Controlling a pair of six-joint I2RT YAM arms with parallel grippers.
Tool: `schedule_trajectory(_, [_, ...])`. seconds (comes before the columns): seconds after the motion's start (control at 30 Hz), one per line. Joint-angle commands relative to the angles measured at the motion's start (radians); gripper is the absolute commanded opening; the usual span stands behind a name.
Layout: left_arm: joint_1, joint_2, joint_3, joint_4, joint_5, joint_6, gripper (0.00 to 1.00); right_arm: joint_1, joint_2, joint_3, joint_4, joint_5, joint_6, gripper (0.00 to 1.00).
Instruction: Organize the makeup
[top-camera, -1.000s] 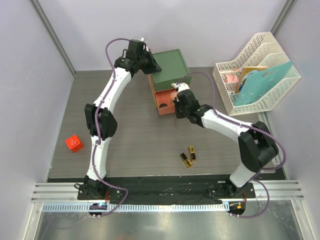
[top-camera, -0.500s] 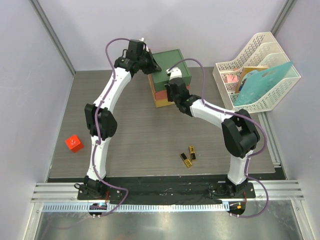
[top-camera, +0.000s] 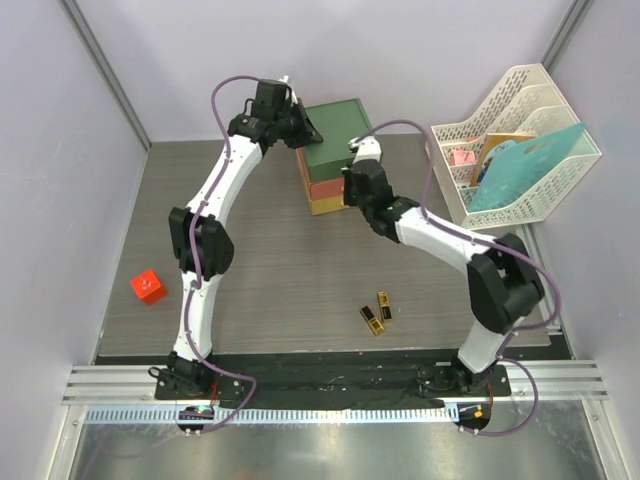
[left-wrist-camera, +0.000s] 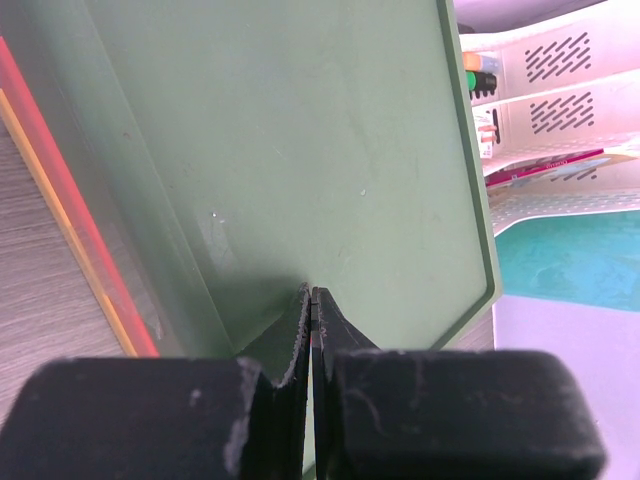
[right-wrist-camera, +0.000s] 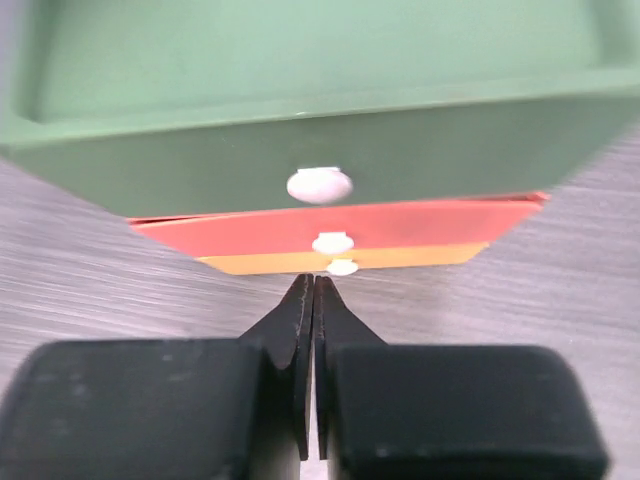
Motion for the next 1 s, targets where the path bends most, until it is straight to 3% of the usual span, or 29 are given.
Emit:
schedule_trajectory(0.0, [0.009, 0.050, -0.066, -0.173, -0.016, 0.050, 0.00, -0.019, -0.158, -0.076, 0.070, 0.007, 0.200, 0.11])
schedule_trajectory(0.13, [0.009, 0.055, -0.069, -0.167, -0.007, 0.051, 0.00, -0.083, -0.178, -0.205, 0.119, -0.153, 0.410, 0.43])
schedule_trajectory(0.2, [0.009, 0.056, -0.068, -0.167, -0.001, 0.054, 0.00, -0.122, -0.162, -0.243, 0.175, -0.248, 0.501, 0.48])
schedule_trajectory(0.23, [0.009, 0.058, -0.068, -0.167, -0.001, 0.056, 0.00, -0.134, -0.155, -0.272, 0.189, -0.269, 0.526, 0.57])
schedule_trajectory(0.43, [0.009, 0.064, -0.072, -0.168, 0.009, 0.062, 0.00, -0.189, -0.043, -0.392, 0.476, -0.502, 0.667, 0.71])
schedule_trajectory(0.7, [0.010, 0.073, -0.072, -0.177, 0.027, 0.070, 0.00, -0.235, 0.271, -0.529, 1.124, -0.612, 0.995, 0.69])
schedule_trajectory(0.83, [0.013, 0.075, -0.074, -0.184, 0.033, 0.077, 0.00, -0.246, 0.440, -0.549, 1.442, -0.573, 1.199, 0.58])
schedule_trajectory(0.97, [0.016, 0.073, -0.074, -0.191, 0.032, 0.085, 0.00, -0.247, 0.519, -0.526, 1.484, -0.569, 1.230, 0.56])
